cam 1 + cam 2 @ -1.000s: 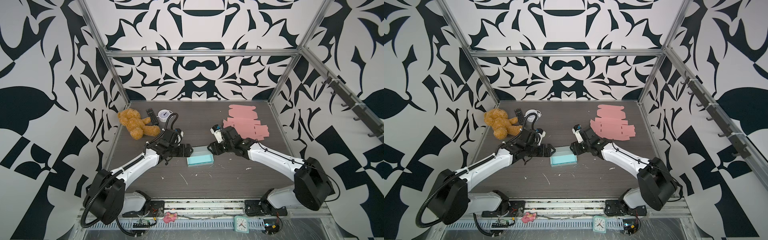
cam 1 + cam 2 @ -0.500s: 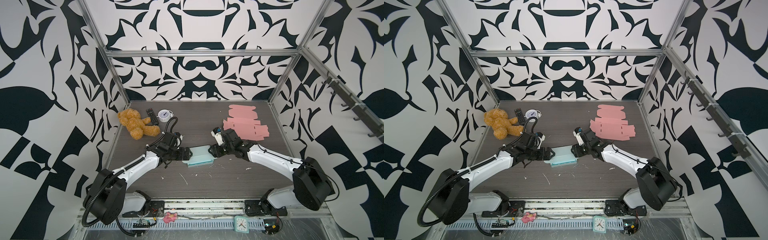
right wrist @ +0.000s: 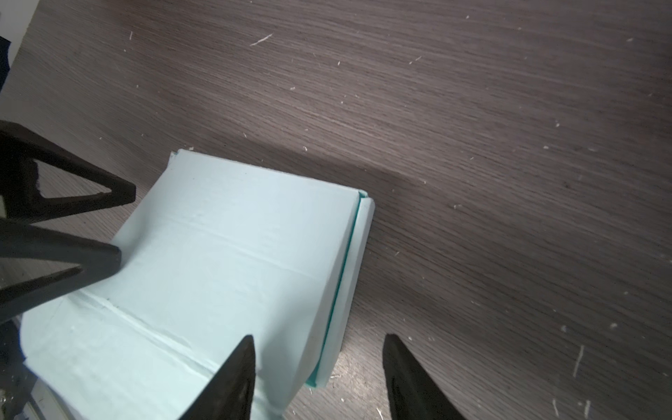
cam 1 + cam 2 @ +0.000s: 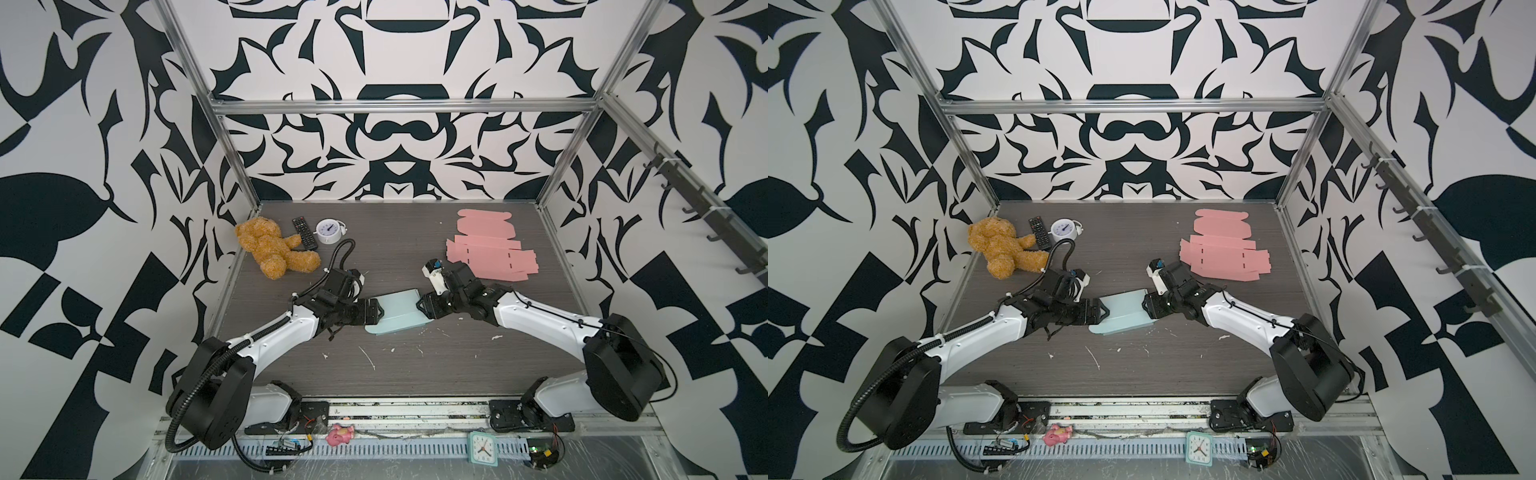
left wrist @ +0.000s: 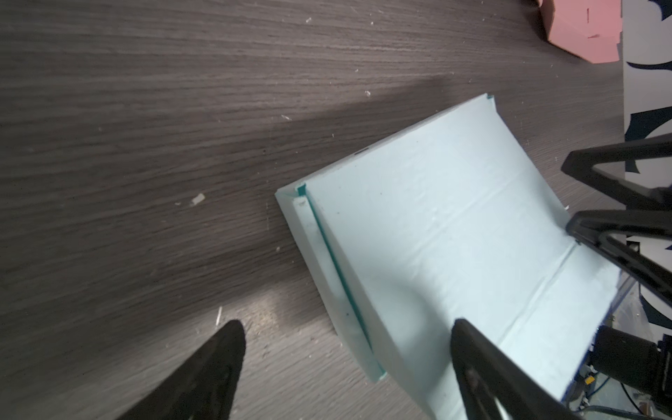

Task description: Fold the paper box

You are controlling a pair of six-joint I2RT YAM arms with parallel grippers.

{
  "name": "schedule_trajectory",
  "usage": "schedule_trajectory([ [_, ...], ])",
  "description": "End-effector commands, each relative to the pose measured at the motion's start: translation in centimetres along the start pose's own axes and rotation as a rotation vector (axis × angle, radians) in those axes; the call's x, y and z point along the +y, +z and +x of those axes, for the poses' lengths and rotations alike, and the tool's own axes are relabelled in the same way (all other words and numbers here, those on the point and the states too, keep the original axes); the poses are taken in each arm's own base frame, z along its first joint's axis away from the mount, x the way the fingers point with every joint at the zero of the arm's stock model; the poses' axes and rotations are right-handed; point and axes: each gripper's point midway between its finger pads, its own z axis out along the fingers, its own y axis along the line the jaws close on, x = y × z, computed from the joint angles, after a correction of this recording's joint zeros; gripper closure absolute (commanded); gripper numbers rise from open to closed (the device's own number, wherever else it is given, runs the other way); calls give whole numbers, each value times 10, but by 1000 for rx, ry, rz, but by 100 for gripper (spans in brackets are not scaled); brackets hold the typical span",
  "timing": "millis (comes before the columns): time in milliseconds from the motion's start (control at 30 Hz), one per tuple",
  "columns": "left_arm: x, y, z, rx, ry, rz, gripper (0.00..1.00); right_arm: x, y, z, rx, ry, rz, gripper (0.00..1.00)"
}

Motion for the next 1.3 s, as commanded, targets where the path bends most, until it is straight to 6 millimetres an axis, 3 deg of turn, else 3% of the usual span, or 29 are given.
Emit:
schedule_trajectory([
  [0,1,1,6,8,-7,5,10,5,-2,-3,-24,1,-14,42],
  [767,9,11,16,32,-21,-7,14,4,4,16,19,-3,5,43],
  [833,10,13,17,36,-22,-7,19,3,5,19,25,-7,12,43],
  [1267,13,21,23,53,-27,-9,24,3,15,31,53,-4,11,43],
])
